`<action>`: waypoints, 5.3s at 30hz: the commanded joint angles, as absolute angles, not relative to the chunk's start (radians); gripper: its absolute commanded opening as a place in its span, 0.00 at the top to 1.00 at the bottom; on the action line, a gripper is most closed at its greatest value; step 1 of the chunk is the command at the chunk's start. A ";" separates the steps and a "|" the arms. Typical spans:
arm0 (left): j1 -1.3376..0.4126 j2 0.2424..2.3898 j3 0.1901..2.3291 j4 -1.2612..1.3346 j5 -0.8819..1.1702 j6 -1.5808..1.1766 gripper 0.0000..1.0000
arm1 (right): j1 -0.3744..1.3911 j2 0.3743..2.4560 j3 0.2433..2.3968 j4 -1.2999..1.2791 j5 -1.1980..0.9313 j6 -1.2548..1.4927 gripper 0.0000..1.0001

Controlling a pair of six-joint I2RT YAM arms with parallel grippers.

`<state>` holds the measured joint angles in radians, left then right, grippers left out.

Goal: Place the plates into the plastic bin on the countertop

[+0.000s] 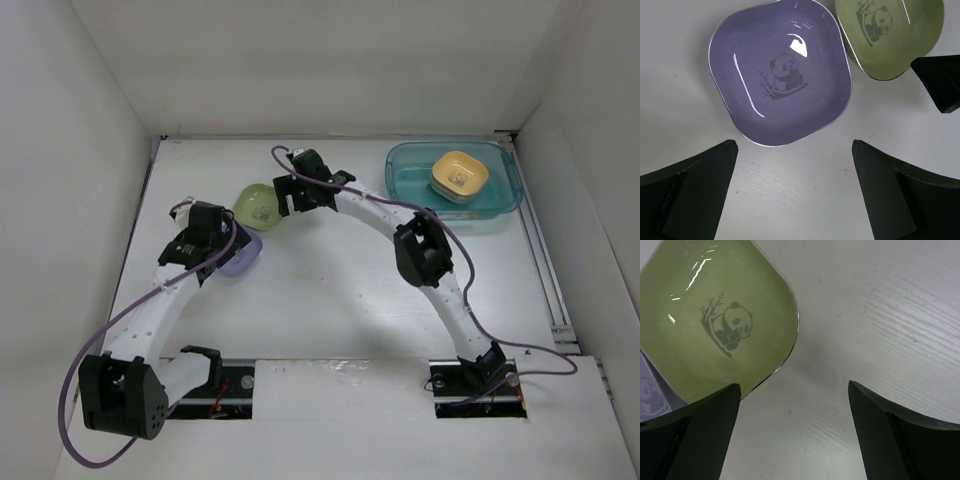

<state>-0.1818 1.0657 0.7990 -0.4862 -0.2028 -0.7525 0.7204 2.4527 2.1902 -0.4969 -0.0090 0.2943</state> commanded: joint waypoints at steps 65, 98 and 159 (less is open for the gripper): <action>-0.442 1.152 0.683 -0.291 -0.360 -0.788 0.00 | 0.040 1.767 1.528 -0.302 -0.049 0.373 0.15; -0.586 1.603 0.905 -0.097 -0.249 -0.637 1.00 | 0.342 1.476 1.172 -0.160 -0.363 0.221 0.15; -0.881 1.563 1.734 -0.453 -0.499 -1.146 1.00 | 0.658 0.898 0.586 0.500 -0.040 0.414 0.11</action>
<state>-0.8940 1.6146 1.7729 -0.5163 -0.5129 -1.0248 0.6262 0.8391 0.5720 0.2466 -0.0860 0.4191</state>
